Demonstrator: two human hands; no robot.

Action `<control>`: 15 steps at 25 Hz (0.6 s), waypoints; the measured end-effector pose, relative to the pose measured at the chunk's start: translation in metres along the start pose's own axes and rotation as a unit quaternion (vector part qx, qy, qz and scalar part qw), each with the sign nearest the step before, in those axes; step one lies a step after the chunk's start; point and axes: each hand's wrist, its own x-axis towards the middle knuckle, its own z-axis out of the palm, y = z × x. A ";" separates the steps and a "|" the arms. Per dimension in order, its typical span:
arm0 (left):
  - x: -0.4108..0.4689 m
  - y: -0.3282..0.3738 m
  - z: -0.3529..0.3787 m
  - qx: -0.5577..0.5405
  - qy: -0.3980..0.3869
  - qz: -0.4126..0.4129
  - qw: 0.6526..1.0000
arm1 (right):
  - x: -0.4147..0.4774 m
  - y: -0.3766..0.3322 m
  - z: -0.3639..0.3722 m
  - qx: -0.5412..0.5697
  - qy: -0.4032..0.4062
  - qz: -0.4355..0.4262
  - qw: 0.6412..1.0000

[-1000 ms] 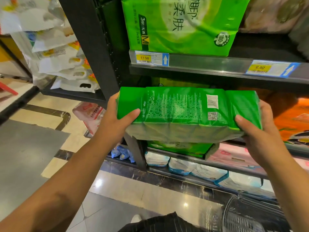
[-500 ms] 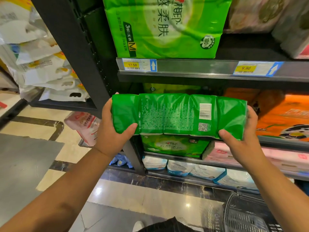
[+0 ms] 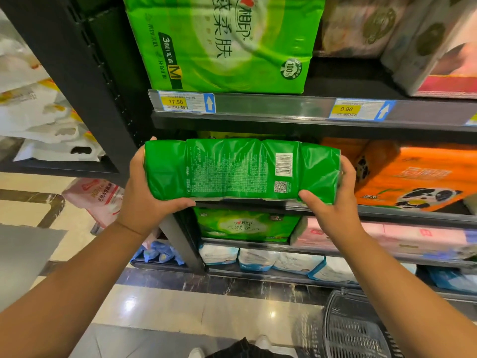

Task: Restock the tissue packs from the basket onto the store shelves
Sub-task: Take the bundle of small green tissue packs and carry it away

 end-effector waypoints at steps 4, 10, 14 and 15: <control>0.005 -0.015 0.007 0.039 -0.022 -0.030 0.999 | 0.008 0.011 0.004 -0.015 -0.020 0.019 0.999; 0.012 -0.043 0.029 0.106 -0.013 -0.069 0.992 | 0.019 0.032 0.016 -0.025 -0.006 0.070 0.997; 0.016 -0.053 0.041 0.349 0.060 0.087 0.931 | 0.035 0.037 0.017 -0.118 0.064 0.003 0.991; 0.018 -0.054 0.046 0.405 0.082 0.116 0.903 | 0.035 0.039 0.019 -0.146 0.056 -0.012 0.988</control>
